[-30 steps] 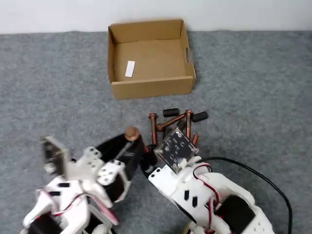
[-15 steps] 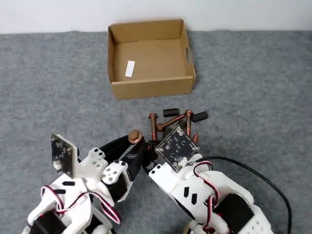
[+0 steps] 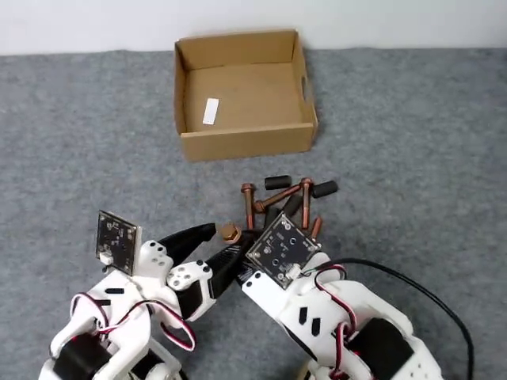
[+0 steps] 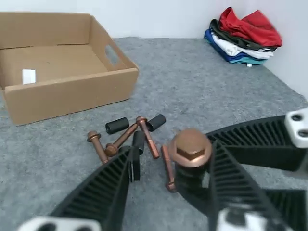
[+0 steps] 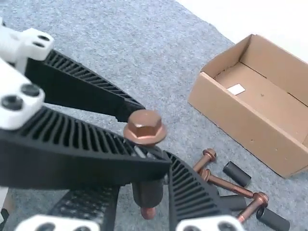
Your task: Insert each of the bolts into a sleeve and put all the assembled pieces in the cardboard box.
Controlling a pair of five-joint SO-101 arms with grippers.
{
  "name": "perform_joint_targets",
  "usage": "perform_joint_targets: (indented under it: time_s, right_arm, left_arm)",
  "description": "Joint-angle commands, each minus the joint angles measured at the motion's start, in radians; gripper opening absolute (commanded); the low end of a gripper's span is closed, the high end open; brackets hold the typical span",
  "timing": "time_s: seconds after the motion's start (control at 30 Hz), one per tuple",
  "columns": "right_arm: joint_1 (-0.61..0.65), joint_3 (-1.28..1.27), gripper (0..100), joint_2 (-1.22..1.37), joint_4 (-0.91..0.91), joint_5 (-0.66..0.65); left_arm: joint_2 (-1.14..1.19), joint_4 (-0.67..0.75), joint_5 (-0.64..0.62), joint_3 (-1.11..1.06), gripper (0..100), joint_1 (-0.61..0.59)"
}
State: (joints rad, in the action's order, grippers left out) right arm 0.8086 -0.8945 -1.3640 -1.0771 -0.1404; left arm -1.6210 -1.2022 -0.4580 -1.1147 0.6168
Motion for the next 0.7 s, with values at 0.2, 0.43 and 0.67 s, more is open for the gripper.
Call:
perform_joint_targets:
  time_s: [0.2,0.43,0.67]
  right_arm:
    - [-0.019,0.068,0.9,-0.001,0.047,0.005]
    - [-0.044,0.068,0.9,0.004,0.045,0.009]
    - [-0.278,0.187,0.8,0.271,0.054,0.229]
  left_arm:
    - [0.011,-0.121,0.031,0.170,30,0.035]
    - [0.011,-0.189,0.032,0.217,30,0.031]
    - [0.003,-0.146,0.167,0.120,0,-0.221]
